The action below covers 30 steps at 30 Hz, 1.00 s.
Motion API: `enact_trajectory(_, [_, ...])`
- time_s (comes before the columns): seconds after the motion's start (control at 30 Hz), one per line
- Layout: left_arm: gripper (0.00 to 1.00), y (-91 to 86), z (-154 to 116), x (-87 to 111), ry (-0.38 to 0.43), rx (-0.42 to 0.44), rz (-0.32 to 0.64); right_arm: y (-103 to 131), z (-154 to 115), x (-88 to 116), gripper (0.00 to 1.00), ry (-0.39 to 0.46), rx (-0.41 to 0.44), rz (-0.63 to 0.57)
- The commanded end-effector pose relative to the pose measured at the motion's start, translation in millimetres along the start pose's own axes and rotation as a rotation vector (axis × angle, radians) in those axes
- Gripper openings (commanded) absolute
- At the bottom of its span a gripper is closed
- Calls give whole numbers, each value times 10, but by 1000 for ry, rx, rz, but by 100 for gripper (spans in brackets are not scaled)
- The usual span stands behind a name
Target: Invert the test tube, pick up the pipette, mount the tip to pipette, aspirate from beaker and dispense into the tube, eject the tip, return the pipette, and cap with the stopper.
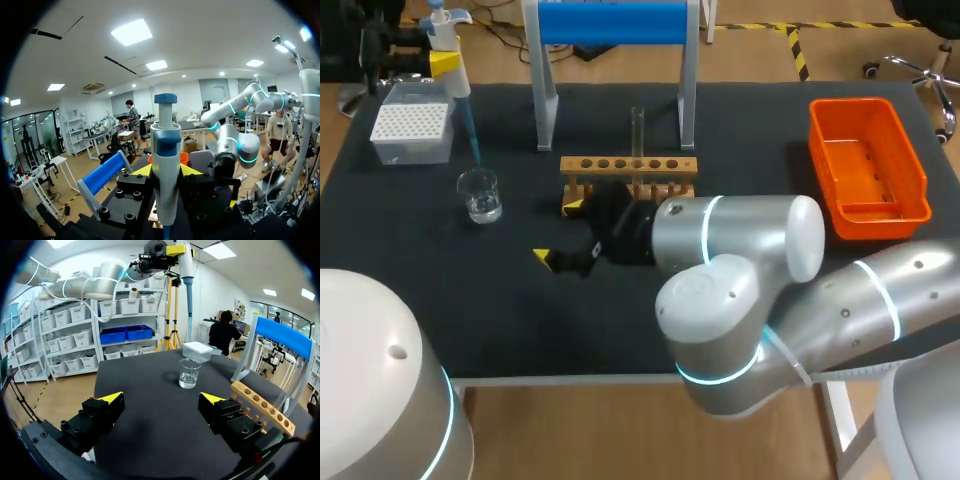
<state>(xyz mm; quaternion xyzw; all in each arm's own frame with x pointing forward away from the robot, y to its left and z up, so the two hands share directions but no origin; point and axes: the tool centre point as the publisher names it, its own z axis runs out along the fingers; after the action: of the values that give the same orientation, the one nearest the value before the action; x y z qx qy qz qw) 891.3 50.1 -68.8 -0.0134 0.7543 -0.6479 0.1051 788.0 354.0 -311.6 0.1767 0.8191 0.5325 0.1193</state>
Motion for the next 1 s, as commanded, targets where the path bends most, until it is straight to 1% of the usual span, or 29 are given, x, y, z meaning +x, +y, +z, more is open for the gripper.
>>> enact_trajectory(0.03, [0,1,-1,-1,0,1,1,-28,42,54,100,-101,-1,3])
enact_trajectory(0.7, [0,1,-1,-1,0,1,1,-31,35,52,100,-107,-5,9])
enact_trajectory(0.87, [0,53,31,-44,1,1,10,-31,35,52,100,-107,-5,9])
enact_trajectory(1.0, [0,133,41,-52,-6,4,14,-31,35,52,100,-107,-5,9])
